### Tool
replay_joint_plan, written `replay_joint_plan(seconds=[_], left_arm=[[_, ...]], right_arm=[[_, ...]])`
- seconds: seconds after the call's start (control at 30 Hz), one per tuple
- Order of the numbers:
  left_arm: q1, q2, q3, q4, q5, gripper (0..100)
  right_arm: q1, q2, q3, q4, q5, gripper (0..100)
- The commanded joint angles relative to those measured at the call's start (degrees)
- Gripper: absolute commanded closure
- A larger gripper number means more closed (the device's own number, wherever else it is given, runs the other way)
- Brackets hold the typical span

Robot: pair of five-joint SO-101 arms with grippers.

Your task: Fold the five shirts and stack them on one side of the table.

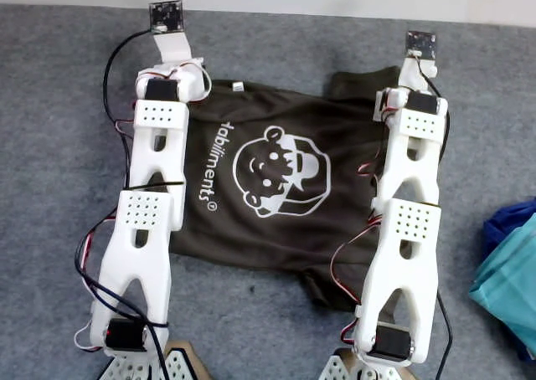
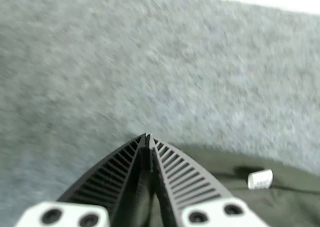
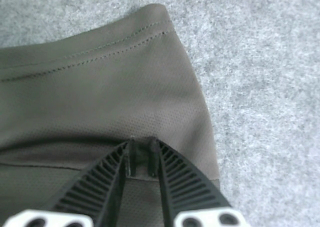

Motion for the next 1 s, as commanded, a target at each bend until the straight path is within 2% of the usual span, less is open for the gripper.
replay_joint_plan(seconds=[0.0, 0.1, 0.3, 0.5, 0.57, 0.67, 0.87, 0.97], left_arm=[[-1.36, -3.56, -2.77, -0.44, -0.18, 99], [-1.45, -6.29, -2.68, 4.31, -0.18, 97], [0.13, -10.24, -2.68, 18.29, -0.18, 81], [2.07, -12.26, -2.77, 28.84, -0.18, 81], [2.68, -12.70, -2.77, 30.15, -0.35, 81], [2.95, -12.53, -2.24, 27.43, -0.35, 81], [2.86, -5.85, 3.65, 12.84, -0.62, 82], [2.68, -2.51, 4.26, 8.79, -0.62, 87]], right_arm=[[0.75, -1.01, -3.12, 0.31, -0.70, 92.9], [0.75, -1.01, -3.12, 0.31, -0.70, 92.8], [0.57, -1.01, -3.12, 0.84, -0.70, 92.8], [0.57, -1.01, -10.07, 11.38, -0.70, 93.3], [0.48, -0.31, -13.93, 12.97, -0.70, 93.3], [0.31, 1.63, -17.80, 13.32, -0.70, 93.3], [0.31, 3.74, -19.21, 13.32, -0.70, 93.3], [0.48, 3.91, -19.21, 12.97, -0.70, 93.3]])
